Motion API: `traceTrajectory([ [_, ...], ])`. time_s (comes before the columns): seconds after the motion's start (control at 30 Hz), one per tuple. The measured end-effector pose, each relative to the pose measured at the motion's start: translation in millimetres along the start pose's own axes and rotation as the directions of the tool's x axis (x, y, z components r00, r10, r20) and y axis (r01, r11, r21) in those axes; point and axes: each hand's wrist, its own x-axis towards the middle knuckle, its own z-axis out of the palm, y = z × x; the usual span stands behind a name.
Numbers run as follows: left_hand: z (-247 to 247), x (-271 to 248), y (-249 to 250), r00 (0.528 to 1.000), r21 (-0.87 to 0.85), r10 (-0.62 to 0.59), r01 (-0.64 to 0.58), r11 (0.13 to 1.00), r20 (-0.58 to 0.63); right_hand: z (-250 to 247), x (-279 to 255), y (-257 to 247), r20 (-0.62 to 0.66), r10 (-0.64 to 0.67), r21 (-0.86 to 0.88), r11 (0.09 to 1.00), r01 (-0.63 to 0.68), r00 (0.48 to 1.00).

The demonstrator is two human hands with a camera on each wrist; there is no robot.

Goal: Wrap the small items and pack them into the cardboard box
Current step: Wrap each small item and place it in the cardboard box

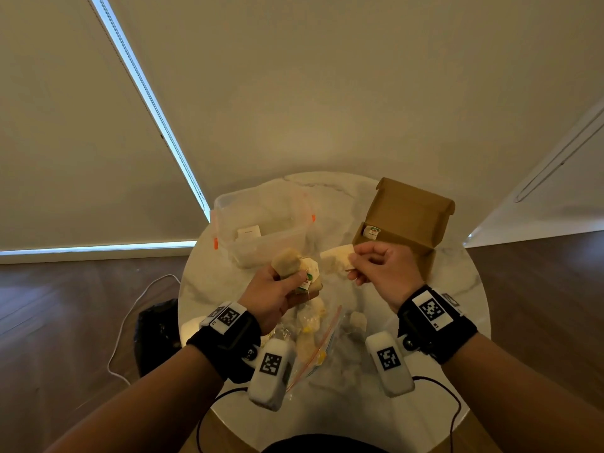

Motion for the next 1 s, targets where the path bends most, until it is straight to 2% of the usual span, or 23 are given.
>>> traceTrajectory([
  [0.17,-4.9,0.8,0.2,1.0,-0.015,0.008,-0.008,1.0,-0.027,-15.1,6.1,-5.2,-0.1,-0.05,-0.054,0.998,0.044,0.994],
  [0.23,-5.0,1.2,-0.2,0.999,-0.016,0.012,-0.013,1.0,-0.042,-19.6,5.9,-7.3,-0.092,-0.104,-0.134,0.987,0.091,0.99],
  [0.33,-2.6,2.5,-0.2,0.998,-0.015,0.017,-0.017,1.0,-0.052,-21.8,-0.1,-11.5,0.094,-0.161,-0.258,0.949,0.18,0.982],
  [0.43,1.9,4.7,0.0,0.998,0.006,0.013,-0.013,1.0,-0.064,-15.7,-8.6,-16.5,0.335,-0.147,-0.345,0.9,0.266,0.931],
  [0.5,4.3,5.6,0.3,0.998,0.027,0.005,-0.004,1.0,-0.062,-12.3,-9.5,-16.8,0.386,-0.145,-0.404,0.861,0.308,0.911],
  [0.6,4.3,6.3,1.4,0.999,-0.01,0.0,0.0,1.0,-0.052,-16.1,-4.4,-12.5,0.312,-0.161,-0.417,0.862,0.287,0.936],
  [0.7,0.7,7.7,0.4,0.998,-0.002,0.002,-0.002,1.0,-0.057,-32.3,3.3,-1.5,0.188,-0.101,-0.398,0.901,0.17,0.977],
  [0.77,-1.5,7.4,-2.2,0.998,0.039,-0.008,0.01,0.999,-0.06,-42.7,6.3,7.6,0.169,-0.061,-0.443,0.887,0.131,0.984],
  [0.83,-2.2,5.3,-5.0,1.0,0.13,-0.023,0.024,0.991,-0.012,-44.4,4.6,9.8,0.207,-0.055,-0.468,0.871,0.148,0.977],
  [0.93,1.6,1.1,-8.7,0.984,0.347,-0.043,-0.021,0.938,0.174,-33.4,-0.1,4.8,0.306,-0.095,-0.439,0.869,0.229,0.947],
  [1.0,4.7,0.7,-10.4,0.964,0.421,-0.066,-0.05,0.906,0.256,-24.3,1.0,1.6,0.349,-0.117,-0.426,0.864,0.269,0.93],
])
